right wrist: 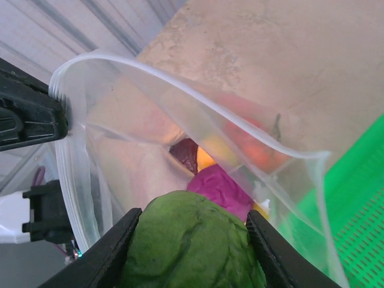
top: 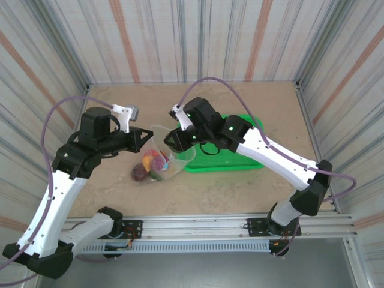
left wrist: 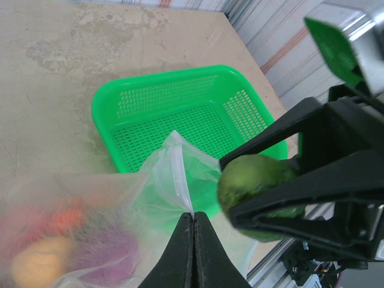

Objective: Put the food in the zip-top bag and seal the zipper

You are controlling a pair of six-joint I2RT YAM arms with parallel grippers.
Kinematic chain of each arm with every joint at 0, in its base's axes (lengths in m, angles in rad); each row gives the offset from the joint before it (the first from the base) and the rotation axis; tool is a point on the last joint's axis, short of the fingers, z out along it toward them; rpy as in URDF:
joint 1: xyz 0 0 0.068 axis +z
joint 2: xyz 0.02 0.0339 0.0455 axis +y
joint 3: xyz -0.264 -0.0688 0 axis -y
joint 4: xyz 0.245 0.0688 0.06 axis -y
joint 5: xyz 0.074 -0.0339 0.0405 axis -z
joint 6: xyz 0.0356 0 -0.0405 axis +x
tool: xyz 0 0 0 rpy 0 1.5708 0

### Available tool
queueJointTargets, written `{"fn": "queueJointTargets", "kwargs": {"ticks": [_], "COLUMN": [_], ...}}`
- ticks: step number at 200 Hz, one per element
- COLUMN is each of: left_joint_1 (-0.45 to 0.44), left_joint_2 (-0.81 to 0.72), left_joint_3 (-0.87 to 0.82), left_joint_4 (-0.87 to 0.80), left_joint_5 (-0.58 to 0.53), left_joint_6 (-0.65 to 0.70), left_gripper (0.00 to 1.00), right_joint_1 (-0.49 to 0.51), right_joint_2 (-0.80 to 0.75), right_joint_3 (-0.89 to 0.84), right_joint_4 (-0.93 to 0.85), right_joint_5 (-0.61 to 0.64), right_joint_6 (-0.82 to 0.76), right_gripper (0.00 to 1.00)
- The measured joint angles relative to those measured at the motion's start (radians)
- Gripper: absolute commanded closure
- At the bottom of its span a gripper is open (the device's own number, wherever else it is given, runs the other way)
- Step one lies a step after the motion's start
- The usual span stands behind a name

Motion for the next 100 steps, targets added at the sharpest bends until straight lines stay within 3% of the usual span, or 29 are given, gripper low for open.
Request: {"fn": "queueJointTargets", "kwargs": {"ticks": [100], "left_joint_1": [0.000], "left_joint_2": [0.000], "left_joint_3": [0.000], "left_joint_4": [0.000], "left_joint_5": [0.002], "left_joint_6": [-0.001], "left_gripper": [1.00], "right_joint_1": [0.023], "right_joint_2": [0.171], "right_joint_3": [-0.005], "right_joint_4": [0.069], "right_joint_5": [-0.046], "right_joint_6": [0.008], "right_gripper": [0.81]}}
